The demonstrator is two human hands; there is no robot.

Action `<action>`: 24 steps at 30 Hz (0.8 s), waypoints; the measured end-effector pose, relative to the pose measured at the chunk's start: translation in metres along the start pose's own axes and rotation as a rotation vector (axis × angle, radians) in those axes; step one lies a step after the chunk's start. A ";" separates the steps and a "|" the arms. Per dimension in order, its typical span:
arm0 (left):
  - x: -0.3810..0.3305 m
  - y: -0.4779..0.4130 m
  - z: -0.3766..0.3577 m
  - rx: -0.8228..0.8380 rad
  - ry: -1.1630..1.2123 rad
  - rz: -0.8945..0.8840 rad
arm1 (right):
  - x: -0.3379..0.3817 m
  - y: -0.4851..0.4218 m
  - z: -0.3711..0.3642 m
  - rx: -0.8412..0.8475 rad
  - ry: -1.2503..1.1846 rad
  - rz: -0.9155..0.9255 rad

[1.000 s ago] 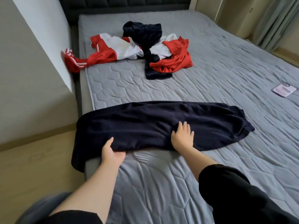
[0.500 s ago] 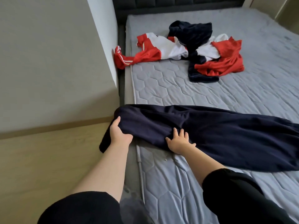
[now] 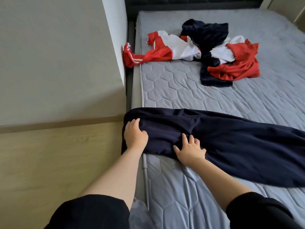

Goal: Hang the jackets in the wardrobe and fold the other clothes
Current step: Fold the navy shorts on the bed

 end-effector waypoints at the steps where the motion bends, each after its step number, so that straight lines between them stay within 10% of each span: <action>1: -0.006 0.000 -0.010 0.072 -0.007 -0.077 | -0.001 -0.001 0.005 -0.038 0.005 0.018; 7: -0.007 -0.026 -0.029 0.085 -0.192 -0.218 | -0.013 -0.030 0.047 -0.340 -0.233 0.082; 18: 0.006 -0.096 -0.009 0.154 -0.334 -0.100 | -0.018 -0.089 0.074 -0.359 -0.283 0.050; 24: -0.032 -0.109 0.006 -0.192 -0.223 -0.181 | -0.021 -0.093 0.088 -0.520 -0.411 0.015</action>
Point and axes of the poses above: each hand's wrist, its own y-axis away from the middle knuckle, its own z-axis out of the back of the hand, x = y × z, the point moved 3 cm from there along -y, towards the middle knuckle, and after that the axes turned 4 degrees about -x, right-handed, at the moved point
